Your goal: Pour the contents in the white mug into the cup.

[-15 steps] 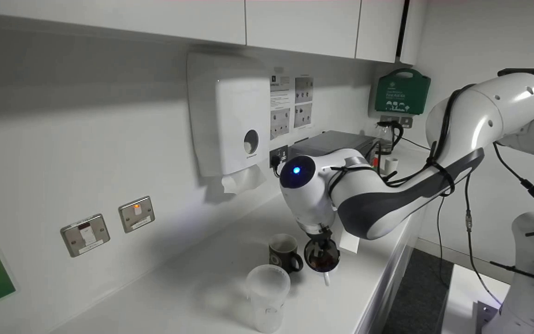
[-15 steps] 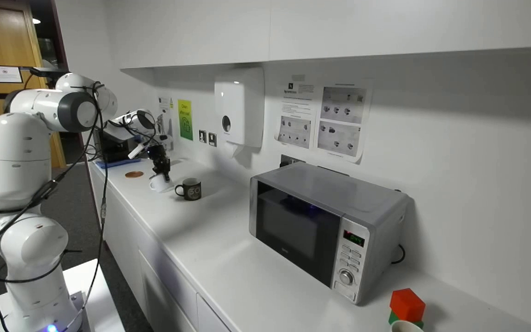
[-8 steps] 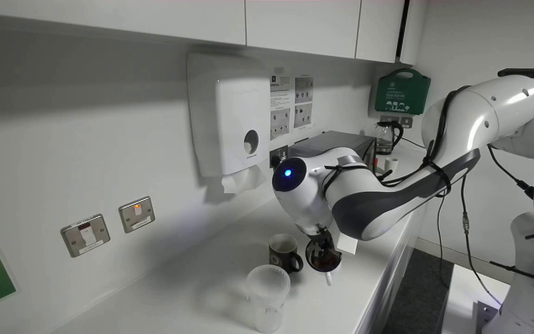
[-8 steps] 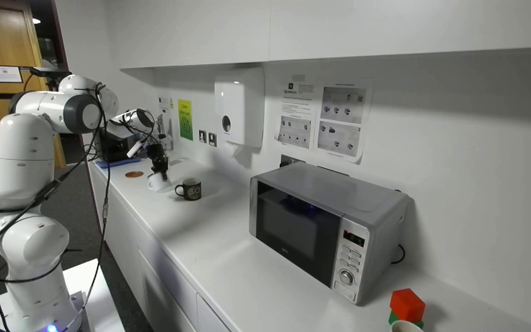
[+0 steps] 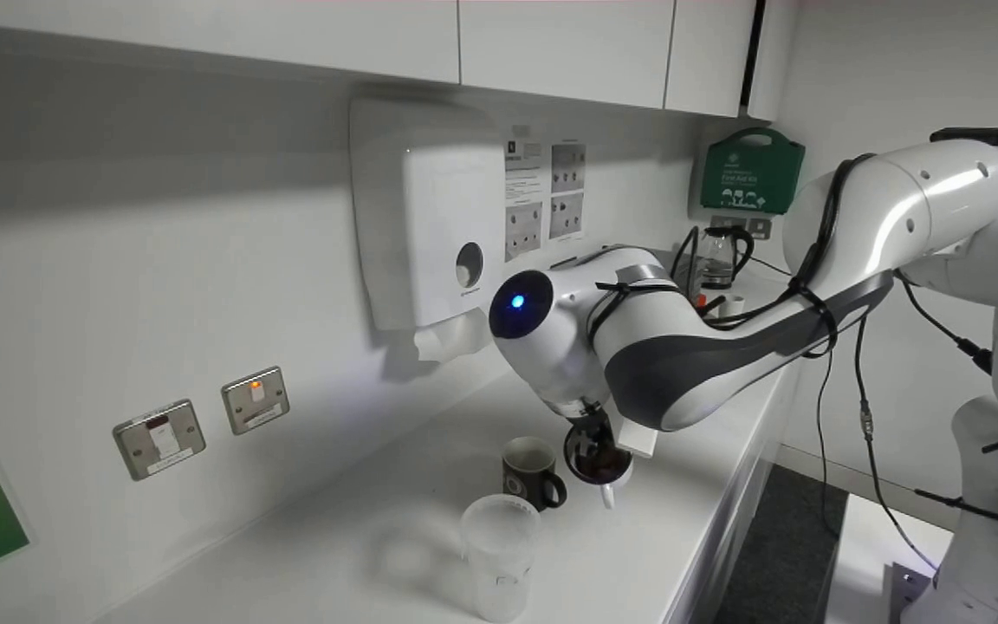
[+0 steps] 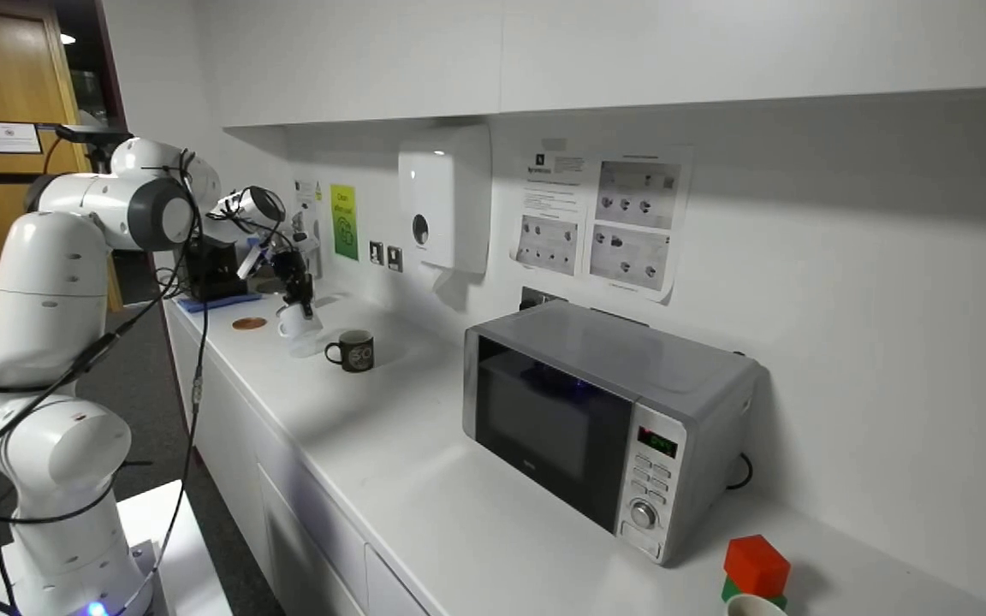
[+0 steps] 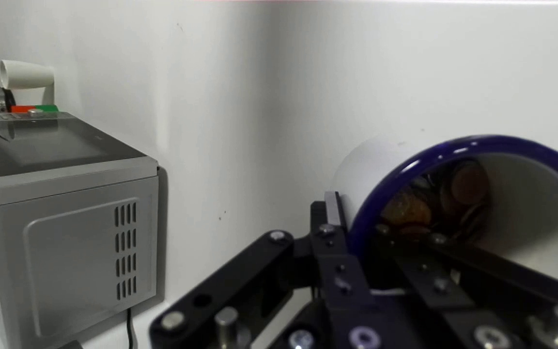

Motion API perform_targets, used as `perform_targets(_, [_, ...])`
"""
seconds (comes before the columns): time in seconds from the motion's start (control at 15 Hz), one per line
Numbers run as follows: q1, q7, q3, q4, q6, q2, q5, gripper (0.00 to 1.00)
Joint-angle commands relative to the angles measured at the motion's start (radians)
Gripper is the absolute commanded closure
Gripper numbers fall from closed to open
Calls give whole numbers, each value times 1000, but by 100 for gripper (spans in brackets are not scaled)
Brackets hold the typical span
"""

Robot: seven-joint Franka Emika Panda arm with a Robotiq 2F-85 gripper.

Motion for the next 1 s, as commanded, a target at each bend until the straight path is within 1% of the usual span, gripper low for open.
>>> perform_targets(0.0, [44,-10,-16,127,-105,59,-59,99])
perform_targets(0.47, [118,-39,-39,295,-220,169,-151,99])
perform_targets(0.93, [199,-92,-99,445,-293,267,-197,99])
